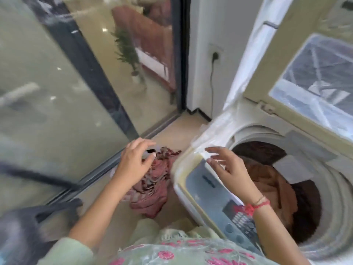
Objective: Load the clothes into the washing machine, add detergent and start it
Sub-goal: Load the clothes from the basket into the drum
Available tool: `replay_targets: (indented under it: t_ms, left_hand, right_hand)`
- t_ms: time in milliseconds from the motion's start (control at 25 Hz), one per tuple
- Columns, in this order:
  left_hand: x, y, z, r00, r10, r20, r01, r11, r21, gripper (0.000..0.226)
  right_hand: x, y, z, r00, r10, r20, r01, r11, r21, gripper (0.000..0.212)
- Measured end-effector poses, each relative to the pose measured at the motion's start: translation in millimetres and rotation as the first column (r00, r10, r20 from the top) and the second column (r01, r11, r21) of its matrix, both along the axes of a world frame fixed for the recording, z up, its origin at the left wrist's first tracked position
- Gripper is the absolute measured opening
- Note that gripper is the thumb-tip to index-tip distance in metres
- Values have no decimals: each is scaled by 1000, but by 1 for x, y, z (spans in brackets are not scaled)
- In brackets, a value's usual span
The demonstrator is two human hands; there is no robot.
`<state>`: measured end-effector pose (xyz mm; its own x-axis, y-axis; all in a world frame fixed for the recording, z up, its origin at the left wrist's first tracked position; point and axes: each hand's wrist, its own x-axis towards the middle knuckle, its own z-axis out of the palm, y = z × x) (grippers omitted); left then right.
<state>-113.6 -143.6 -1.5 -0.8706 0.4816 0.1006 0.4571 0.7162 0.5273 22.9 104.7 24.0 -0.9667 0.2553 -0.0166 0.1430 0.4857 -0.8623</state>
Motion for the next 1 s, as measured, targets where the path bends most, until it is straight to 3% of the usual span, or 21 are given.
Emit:
replay_targets:
  t_ms: [120,280,440,600,720,840,1000]
  left_hand:
    - [-4,-72,-34,993,75,95,-68,995,-76,46]
    - [-27,-148,-77,908,173,383,-164,985,-56,46]
    - [-69,-208,-121,803,210,558,-175,978,-115,26]
    - [-116,-245,-179,704,207,679,9,954,-299,32]
    - [-144,-252,-220,678,169,716,152,920,-361,34]
    - [-155,-246,-258,715,125,688,258,867,-426,40]
    - [-156,-232,-311,793,33,609,295,853,-430,53]
  right_hand:
    - [-42,-56,10,989,141,-55,-140,990,16,19]
    - [-91,-128,-11,974,226,11,-226,974,-1,22]
    - [-138,-190,-70,956,179,231,-196,979,49,25]
    - [-176,-229,-139,851,98,516,-160,984,76,31]
    - [-196,-250,-191,741,9,672,-71,995,65,39]
    - [-203,-261,-254,627,-43,778,-51,994,97,48]
    - [-215,-269,-334,526,-189,829,64,981,183,85]
